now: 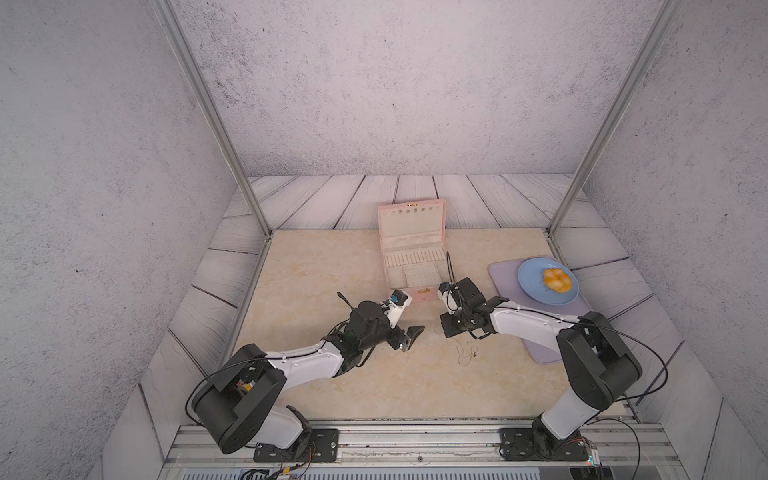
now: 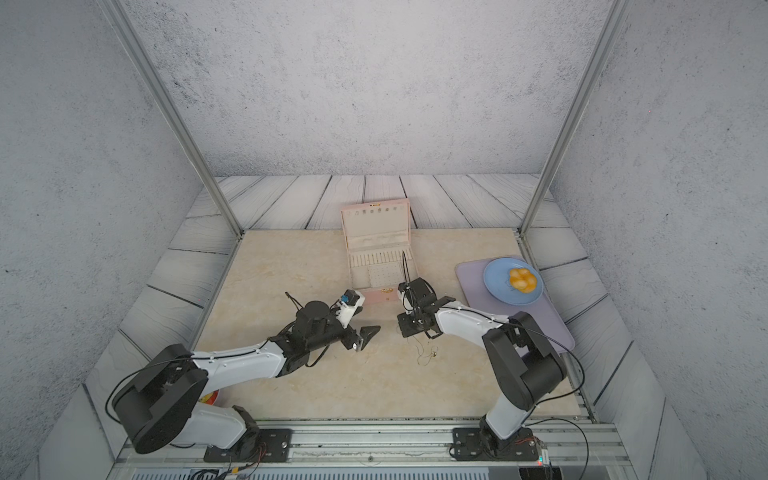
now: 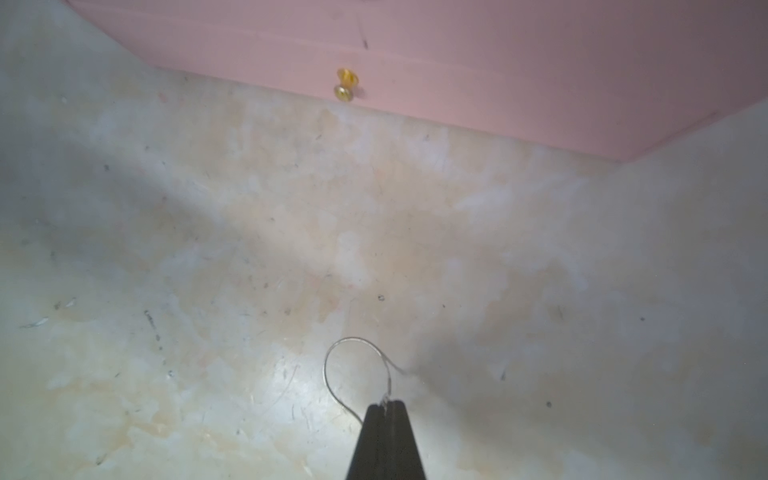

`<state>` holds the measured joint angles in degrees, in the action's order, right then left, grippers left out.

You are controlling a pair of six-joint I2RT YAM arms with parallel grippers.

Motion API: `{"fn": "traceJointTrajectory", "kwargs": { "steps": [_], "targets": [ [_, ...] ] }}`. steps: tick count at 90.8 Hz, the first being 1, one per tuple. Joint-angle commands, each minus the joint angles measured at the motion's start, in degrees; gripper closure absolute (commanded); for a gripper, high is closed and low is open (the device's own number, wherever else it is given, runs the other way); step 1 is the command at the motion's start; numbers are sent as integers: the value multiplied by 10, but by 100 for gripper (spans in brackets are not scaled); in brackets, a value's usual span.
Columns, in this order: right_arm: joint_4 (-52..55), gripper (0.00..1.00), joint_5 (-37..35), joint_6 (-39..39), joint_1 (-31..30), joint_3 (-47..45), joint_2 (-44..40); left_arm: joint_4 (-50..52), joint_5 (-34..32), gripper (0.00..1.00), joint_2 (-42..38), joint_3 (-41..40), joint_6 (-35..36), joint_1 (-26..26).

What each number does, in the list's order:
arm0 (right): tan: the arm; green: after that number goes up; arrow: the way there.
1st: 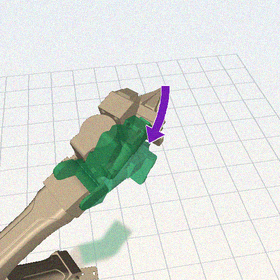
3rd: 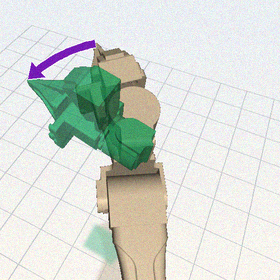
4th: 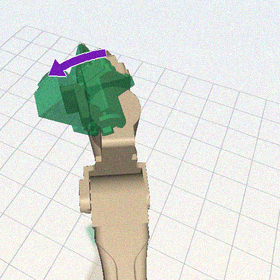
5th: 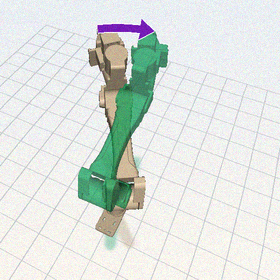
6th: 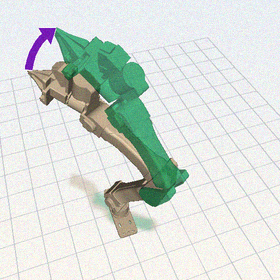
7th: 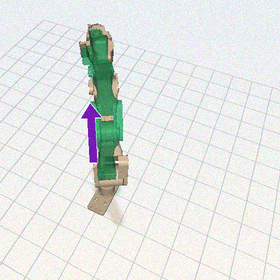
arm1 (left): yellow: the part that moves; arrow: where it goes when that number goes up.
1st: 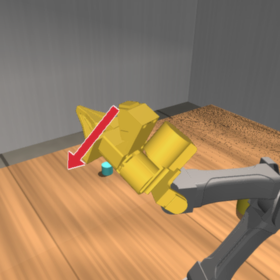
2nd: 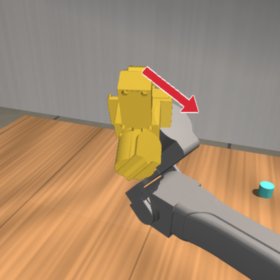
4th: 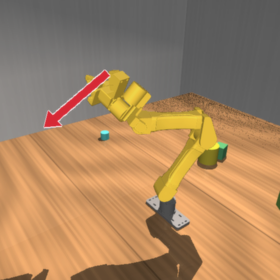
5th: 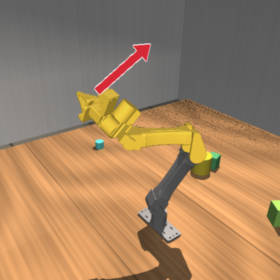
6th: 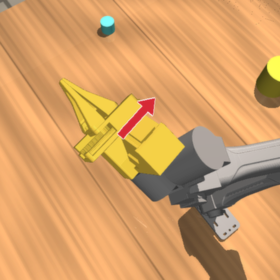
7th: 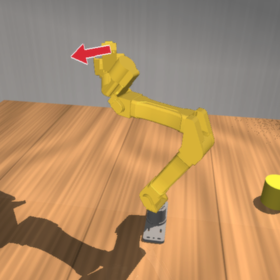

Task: Put jewelry chain into jewelry box
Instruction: Pick up the necklace from the center of the board, then adjust the necklace.

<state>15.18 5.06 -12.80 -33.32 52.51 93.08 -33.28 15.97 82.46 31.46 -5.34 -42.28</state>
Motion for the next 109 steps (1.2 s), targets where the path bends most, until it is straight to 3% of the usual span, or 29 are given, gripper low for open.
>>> {"fn": "traceJointTrajectory", "kwargs": {
  "steps": [1, 35, 77, 109],
  "targets": [
    [-19, 100, 11, 7, -3, -10, -26, -40, 22, 8, 28, 23, 10, -3],
    [-22, 100, 42, -8, -2, -40, -146, -116, 63, 8, 137, 74, 1, -4],
    [-14, 100, 74, -17, -2, -48, -240, -160, 126, 10, 195, 133, -40, -17],
    [-17, 100, 89, -24, -2, -47, -251, -171, 149, 49, 201, 151, -56, -24]
  ]
}}
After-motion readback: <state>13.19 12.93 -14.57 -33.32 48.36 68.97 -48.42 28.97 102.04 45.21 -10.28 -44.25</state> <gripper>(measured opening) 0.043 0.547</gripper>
